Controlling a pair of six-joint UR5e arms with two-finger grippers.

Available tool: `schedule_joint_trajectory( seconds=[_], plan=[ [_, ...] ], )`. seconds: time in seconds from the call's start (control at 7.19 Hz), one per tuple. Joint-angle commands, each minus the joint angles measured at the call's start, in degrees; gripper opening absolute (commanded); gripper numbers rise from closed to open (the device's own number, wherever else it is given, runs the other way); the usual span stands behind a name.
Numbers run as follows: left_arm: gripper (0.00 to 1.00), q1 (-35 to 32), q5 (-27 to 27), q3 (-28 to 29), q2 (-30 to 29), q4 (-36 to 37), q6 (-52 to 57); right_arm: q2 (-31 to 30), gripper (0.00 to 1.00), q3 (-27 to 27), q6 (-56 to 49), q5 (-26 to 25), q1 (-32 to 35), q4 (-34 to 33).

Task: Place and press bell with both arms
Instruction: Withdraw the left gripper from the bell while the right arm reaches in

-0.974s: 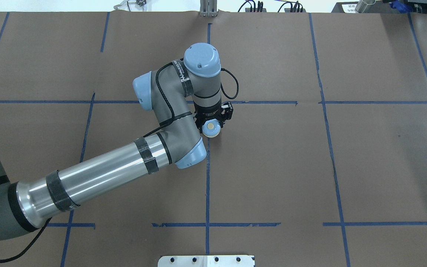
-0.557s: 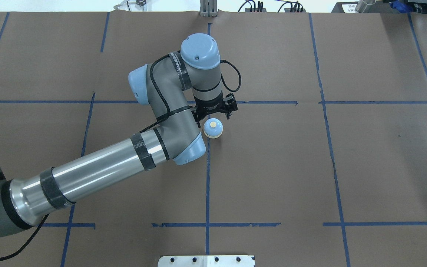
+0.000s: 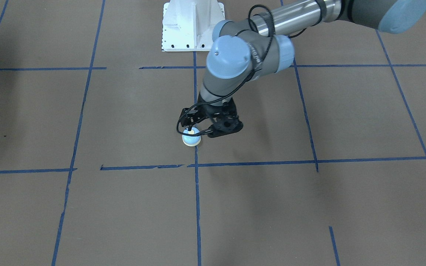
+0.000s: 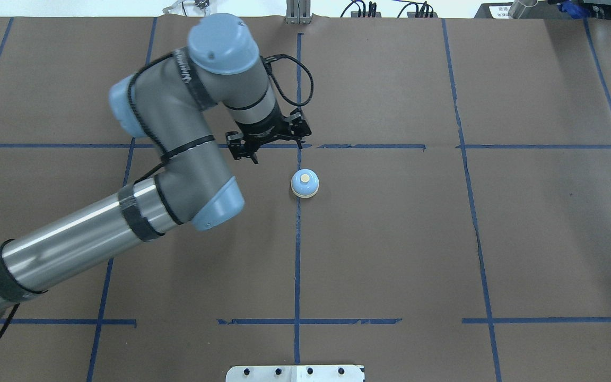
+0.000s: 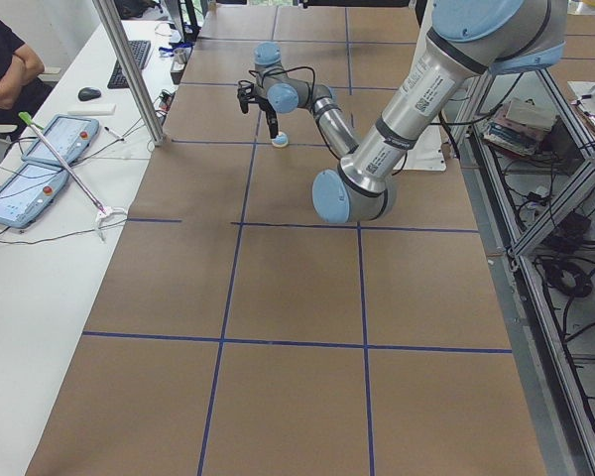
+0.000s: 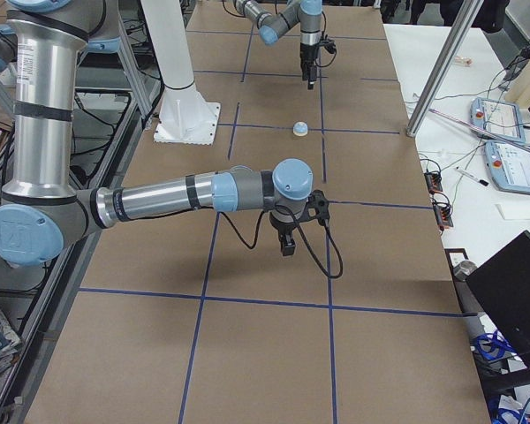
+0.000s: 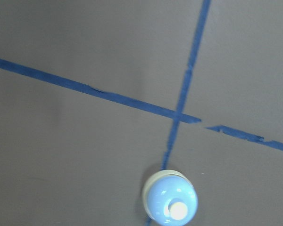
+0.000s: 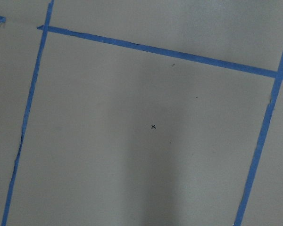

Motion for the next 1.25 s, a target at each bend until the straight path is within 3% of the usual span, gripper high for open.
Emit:
schedule_joint_trajectory(
  seconds=[0.0,0.28,0.42,0.7,0.97,1.11],
  plan=[
    [1.00,-5.15,-0.57,-13.15,15.71,0.12,14.24,5.09,1.00,3.26,13.25,-0.01,-4.98,0.00],
    [1.00,-8.23,-1.71,-21.08,28.65,-0.14,23.34,14.82,1.00,5.39,33.27,-0.36,-12.62,0.00],
    [1.00,-8.94,-1.71,-23.47,32.27,-0.14,25.46,21.14,1.00,5.39,43.46,-2.10,-17.79,0.00],
    [1.00,-9.38,-1.45,-26.21,35.90,-0.14,25.57,32.67,0.94,5.05,65.78,-15.93,-32.18,0.00],
    [1.00,-9.74,-1.45,-27.27,37.31,-0.14,25.57,39.36,0.22,0.51,79.20,-29.13,-43.90,0.00],
    [1.00,-9.82,-1.36,-27.71,37.67,-0.14,25.57,44.35,0.02,-6.05,79.85,-30.41,-46.64,0.09]
  ],
)
